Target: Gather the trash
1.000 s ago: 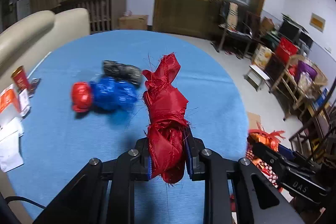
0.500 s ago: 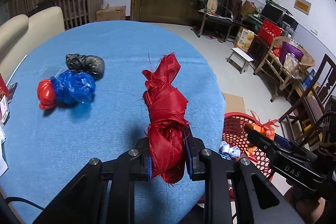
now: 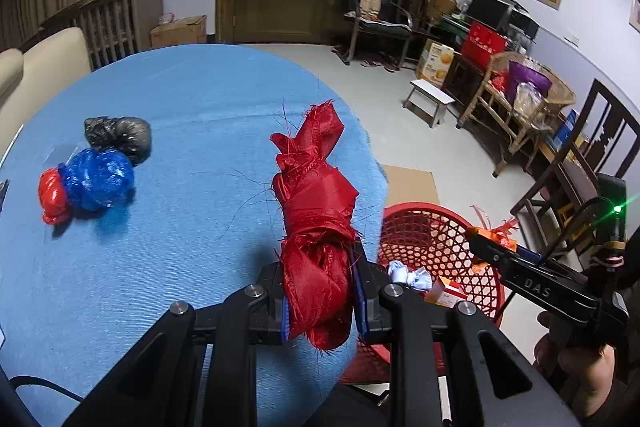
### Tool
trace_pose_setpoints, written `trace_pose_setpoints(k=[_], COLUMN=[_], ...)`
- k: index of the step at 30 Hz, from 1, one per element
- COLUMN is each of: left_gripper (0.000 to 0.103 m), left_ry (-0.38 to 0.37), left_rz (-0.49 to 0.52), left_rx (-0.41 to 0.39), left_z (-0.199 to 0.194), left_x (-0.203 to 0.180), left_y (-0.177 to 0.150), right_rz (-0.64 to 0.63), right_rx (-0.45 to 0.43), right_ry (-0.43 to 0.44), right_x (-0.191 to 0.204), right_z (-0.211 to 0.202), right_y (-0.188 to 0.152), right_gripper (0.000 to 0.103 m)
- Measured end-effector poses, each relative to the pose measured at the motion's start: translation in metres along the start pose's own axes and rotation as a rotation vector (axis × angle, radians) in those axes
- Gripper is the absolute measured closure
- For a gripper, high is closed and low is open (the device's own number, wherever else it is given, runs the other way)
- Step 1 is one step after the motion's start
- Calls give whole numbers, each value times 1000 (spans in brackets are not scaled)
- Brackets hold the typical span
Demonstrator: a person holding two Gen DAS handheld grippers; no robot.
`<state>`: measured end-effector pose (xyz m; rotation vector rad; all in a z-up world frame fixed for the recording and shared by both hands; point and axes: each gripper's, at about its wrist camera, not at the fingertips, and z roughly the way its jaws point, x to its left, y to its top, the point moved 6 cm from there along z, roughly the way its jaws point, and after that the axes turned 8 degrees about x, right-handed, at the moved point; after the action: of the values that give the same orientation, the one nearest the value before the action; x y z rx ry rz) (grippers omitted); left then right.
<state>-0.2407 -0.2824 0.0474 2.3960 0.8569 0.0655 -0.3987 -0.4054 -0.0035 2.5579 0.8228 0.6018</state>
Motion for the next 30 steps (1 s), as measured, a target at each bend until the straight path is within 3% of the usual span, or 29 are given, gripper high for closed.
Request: trace_pose_setpoints(k=[12, 30], left_gripper=[78, 78], left_ry=[-23, -51], left_rz=[77, 215], left_rx=[33, 140], left_z=[11, 45], left_x=[-31, -88], left_y=[-3, -9], right_rz=[48, 180], right_rx=[77, -66], right_ry=[0, 64], right_x=[-16, -50], right_z=[18, -25], right_y=[-10, 31], right_gripper=[29, 28])
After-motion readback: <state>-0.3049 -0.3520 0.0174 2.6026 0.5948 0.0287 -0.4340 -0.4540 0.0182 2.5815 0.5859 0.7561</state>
